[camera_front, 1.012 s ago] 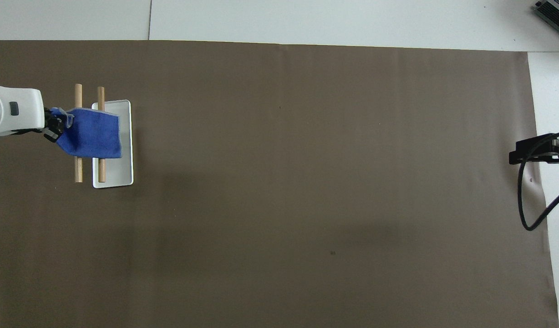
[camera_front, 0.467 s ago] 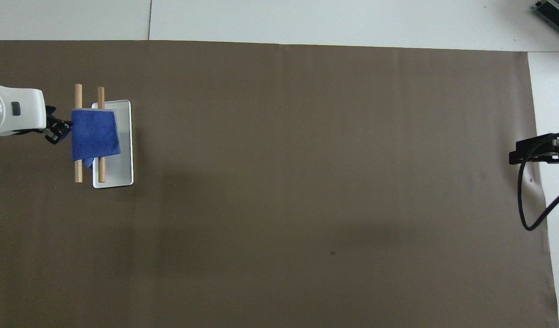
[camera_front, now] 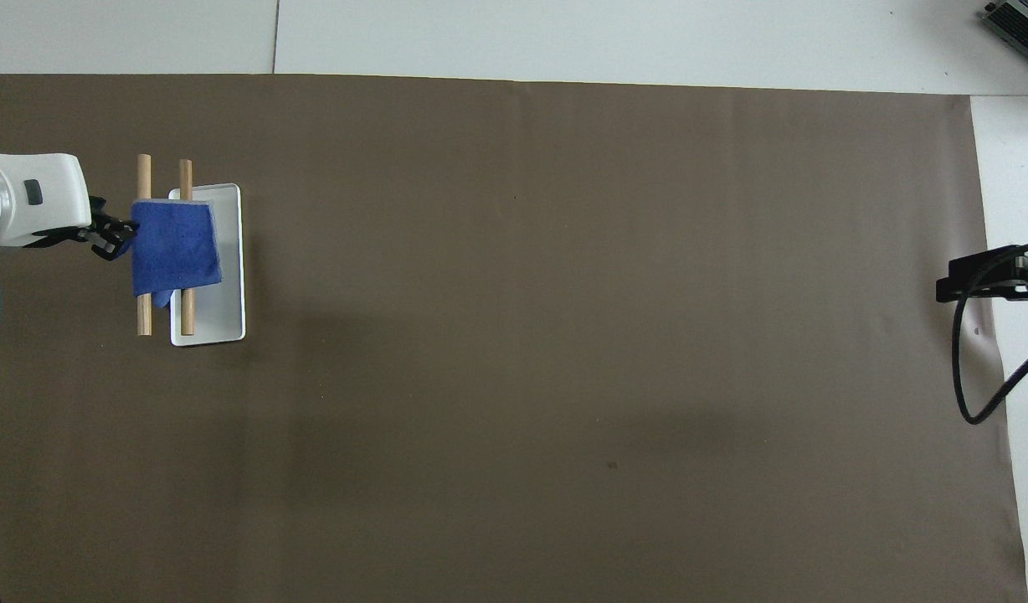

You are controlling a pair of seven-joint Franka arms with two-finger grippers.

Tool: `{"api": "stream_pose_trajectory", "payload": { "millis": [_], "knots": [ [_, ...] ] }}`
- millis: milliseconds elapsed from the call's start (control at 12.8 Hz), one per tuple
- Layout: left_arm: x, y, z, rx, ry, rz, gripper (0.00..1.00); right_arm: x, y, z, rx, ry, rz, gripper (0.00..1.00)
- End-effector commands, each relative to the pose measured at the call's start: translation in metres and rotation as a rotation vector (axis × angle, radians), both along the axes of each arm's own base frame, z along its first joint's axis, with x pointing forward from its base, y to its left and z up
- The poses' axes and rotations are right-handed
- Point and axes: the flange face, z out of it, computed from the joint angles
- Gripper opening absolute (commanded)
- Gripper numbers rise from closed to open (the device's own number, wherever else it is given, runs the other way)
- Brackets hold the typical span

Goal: Right arm passes towel to left arm to hang

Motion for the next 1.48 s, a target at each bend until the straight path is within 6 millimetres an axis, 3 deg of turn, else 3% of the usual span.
{"api": "stream_pose_trajectory", "payload": {
  "millis": [0, 234, 389, 545, 857, 1402],
  "knots": [
    [0.001, -0.007, 0.004, -0.041, -0.010, 0.203, 0.49, -0.009, -0.001, 0.000, 0.005, 0.004, -0.008, 1.00],
    [0.004, -0.009, 0.010, -0.164, 0.049, 0.390, 0.47, -0.004, 0.001, 0.003, 0.003, -0.021, -0.002, 1.00],
    [0.014, -0.009, 0.032, -0.206, 0.106, 0.515, 0.48, -0.002, 0.007, 0.003, 0.001, -0.030, 0.008, 1.00],
    [0.016, -0.007, 0.051, -0.184, 0.188, 0.520, 0.52, 0.001, 0.006, 0.004, -0.011, -0.041, 0.010, 1.00],
    [0.004, -0.008, 0.067, -0.152, 0.284, 0.516, 0.53, 0.002, -0.001, 0.005, 0.003, -0.038, -0.009, 1.00],
    [-0.026, -0.013, 0.115, -0.112, 0.339, 0.509, 0.56, 0.000, 0.000, 0.001, 0.002, -0.025, -0.010, 1.00]
  ]
}}
